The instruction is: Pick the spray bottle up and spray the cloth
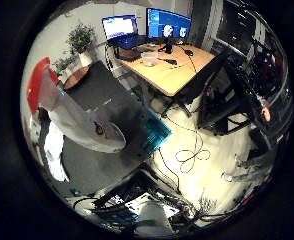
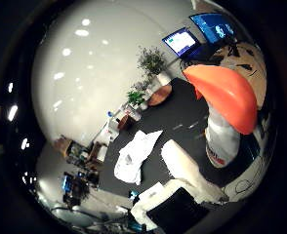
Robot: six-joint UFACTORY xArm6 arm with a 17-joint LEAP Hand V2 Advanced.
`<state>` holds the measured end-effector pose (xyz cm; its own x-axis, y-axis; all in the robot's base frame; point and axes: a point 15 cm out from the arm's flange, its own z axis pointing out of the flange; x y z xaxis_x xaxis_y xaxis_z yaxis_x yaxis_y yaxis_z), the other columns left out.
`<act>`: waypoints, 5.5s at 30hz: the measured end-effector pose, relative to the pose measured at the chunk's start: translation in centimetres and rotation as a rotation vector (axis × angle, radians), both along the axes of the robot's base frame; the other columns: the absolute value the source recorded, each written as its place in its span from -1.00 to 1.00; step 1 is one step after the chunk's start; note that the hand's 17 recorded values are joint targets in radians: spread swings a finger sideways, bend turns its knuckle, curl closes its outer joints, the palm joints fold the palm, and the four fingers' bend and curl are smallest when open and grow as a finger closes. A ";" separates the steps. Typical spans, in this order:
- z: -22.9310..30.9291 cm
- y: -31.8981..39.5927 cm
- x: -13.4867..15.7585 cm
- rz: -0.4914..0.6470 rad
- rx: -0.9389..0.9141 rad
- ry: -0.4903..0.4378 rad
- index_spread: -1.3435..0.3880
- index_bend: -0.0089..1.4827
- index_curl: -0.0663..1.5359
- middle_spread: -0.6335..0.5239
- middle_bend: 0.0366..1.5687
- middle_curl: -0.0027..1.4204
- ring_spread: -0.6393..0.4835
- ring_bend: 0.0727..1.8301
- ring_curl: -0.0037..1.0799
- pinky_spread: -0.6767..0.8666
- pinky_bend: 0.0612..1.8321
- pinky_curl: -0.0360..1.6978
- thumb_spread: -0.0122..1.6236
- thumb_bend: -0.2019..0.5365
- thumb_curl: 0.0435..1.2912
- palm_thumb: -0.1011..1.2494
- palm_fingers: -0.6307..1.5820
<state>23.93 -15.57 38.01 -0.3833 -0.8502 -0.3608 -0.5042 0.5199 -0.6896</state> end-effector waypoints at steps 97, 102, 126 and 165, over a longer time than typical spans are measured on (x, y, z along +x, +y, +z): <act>-9.9 2.5 3.8 0.166 0.345 -0.336 0.71 -0.76 -0.53 0.70 -0.80 -0.59 0.86 -0.66 -0.53 0.71 0.04 -0.70 0.52 -0.49 -0.40 -0.15 -0.38; -10.1 2.4 3.8 0.160 0.350 -0.335 0.70 -0.76 -0.53 0.68 -0.80 -0.59 0.84 -0.63 -0.52 0.72 0.05 -0.71 0.52 -0.49 -0.40 -0.14 -0.37; -10.4 2.7 4.3 0.151 0.422 -0.322 0.48 -0.75 -0.52 0.49 -0.75 -0.52 0.66 -0.47 -0.49 0.71 -0.02 -0.77 0.52 -0.49 -0.38 -0.05 -0.16; -6.1 2.2 4.3 0.196 0.442 -0.356 0.21 0.52 -0.07 -0.27 0.60 0.14 -0.24 0.52 0.18 -0.55 0.44 -0.34 0.68 -0.43 0.12 0.47 0.67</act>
